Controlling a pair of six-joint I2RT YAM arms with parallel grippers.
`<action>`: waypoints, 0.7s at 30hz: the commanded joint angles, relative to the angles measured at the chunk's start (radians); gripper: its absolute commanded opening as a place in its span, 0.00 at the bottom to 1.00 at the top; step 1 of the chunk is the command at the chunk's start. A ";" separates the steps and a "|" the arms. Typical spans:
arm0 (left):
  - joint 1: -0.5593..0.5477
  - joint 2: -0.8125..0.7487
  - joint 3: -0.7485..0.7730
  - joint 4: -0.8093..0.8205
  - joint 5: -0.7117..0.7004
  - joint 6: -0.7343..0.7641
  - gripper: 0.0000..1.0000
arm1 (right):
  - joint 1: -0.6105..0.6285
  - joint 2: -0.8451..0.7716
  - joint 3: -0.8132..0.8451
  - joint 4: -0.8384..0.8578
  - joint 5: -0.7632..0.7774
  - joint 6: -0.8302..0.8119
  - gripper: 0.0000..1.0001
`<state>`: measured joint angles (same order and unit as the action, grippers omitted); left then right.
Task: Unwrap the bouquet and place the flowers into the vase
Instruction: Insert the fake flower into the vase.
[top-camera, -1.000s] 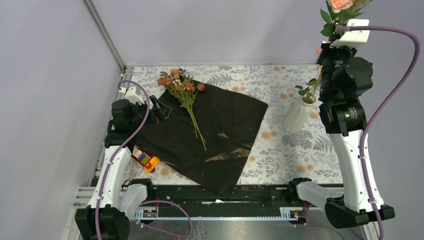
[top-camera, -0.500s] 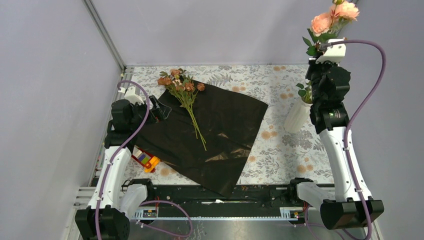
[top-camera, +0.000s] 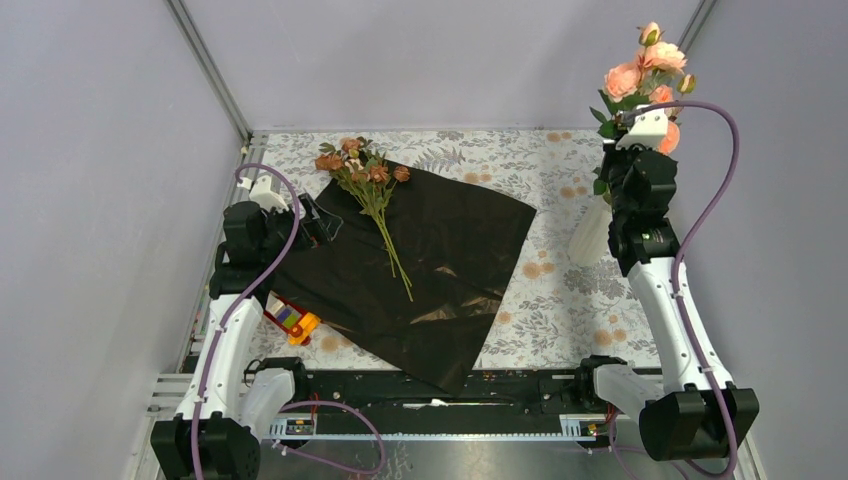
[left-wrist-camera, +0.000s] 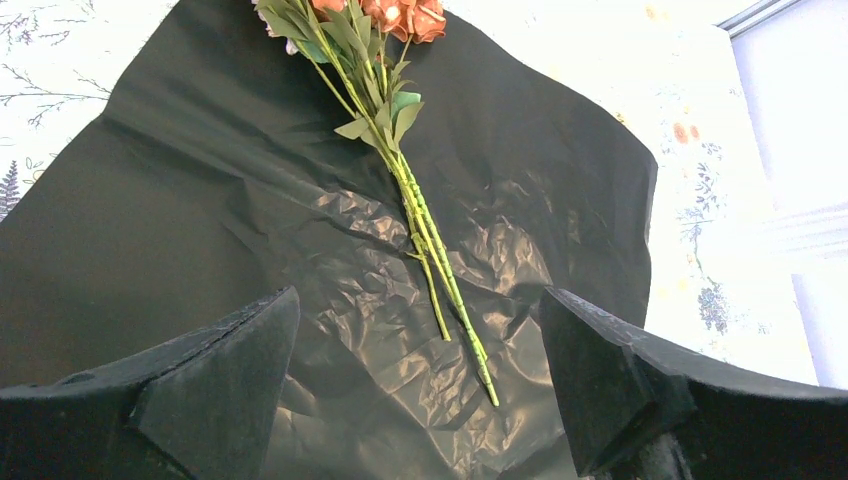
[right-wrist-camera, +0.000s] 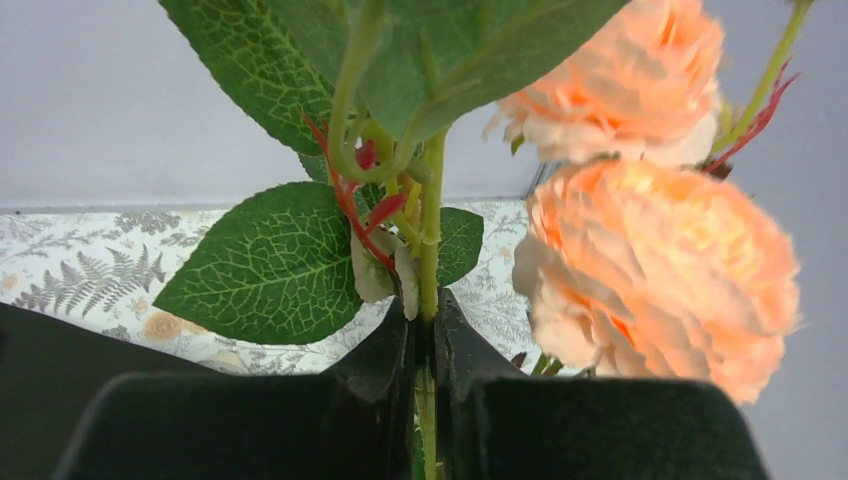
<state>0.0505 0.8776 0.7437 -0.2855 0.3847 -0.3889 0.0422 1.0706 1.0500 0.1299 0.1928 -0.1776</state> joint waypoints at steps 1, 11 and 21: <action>0.006 -0.017 0.002 0.042 -0.013 0.013 0.97 | -0.009 -0.043 -0.071 0.103 0.041 0.016 0.00; 0.006 -0.020 -0.001 0.048 -0.001 0.007 0.97 | -0.016 -0.048 -0.157 0.106 0.070 0.023 0.00; 0.006 -0.022 -0.005 0.050 0.007 0.004 0.97 | -0.018 -0.039 -0.206 0.110 0.077 0.047 0.03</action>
<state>0.0505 0.8772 0.7433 -0.2840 0.3855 -0.3893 0.0307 1.0401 0.8570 0.1795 0.2405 -0.1516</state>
